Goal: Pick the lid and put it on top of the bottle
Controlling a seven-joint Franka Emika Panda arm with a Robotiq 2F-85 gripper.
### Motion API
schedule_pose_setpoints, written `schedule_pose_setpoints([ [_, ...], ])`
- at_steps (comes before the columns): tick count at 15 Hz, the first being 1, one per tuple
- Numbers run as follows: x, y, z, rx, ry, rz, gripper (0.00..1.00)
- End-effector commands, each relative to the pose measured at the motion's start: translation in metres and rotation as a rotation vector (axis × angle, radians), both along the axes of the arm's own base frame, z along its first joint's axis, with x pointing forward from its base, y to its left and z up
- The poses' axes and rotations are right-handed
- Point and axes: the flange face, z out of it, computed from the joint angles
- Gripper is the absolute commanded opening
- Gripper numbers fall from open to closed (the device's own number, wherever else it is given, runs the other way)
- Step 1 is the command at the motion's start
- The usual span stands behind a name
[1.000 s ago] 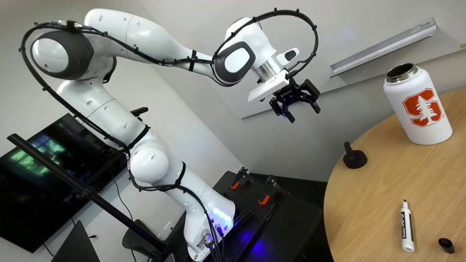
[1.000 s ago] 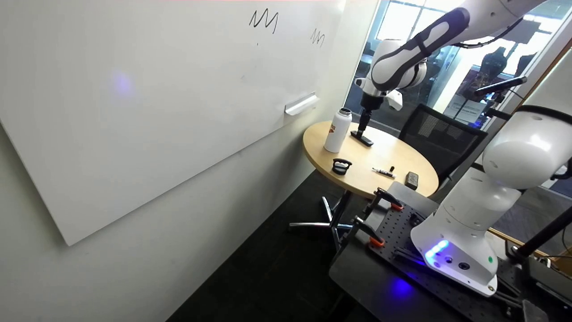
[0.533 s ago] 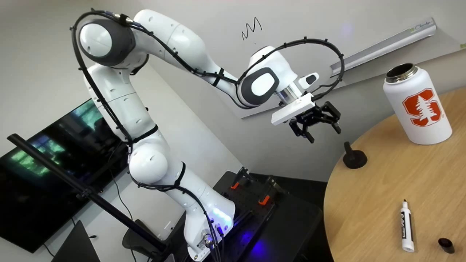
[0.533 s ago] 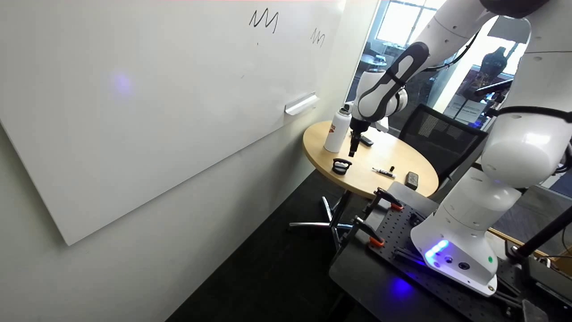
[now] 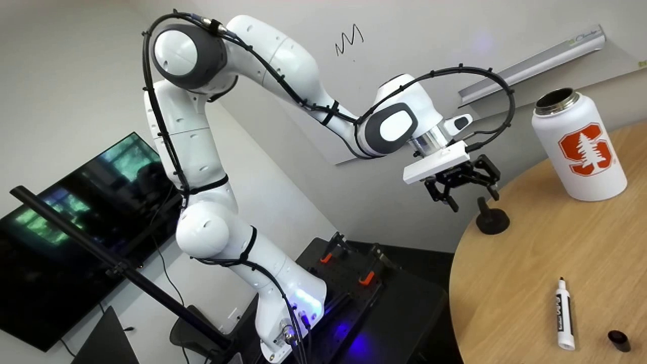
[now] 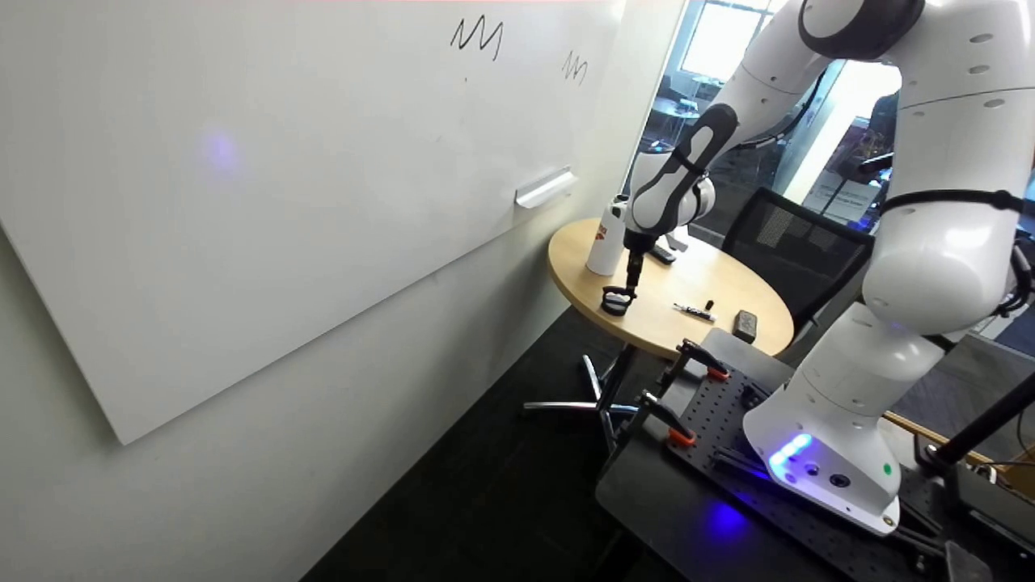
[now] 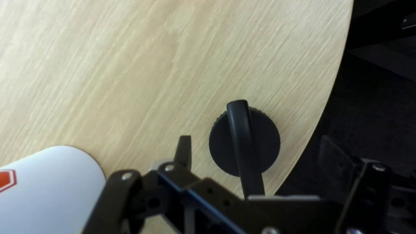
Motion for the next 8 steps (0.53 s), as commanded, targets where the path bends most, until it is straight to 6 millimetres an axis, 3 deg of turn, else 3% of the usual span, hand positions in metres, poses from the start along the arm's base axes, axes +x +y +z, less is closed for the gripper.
schedule_pose_setpoints([
  [1,0.012,-0.010,-0.004,0.046,-0.019,0.023,1.00],
  [8,0.017,-0.023,-0.012,0.112,-0.045,0.062,1.00],
])
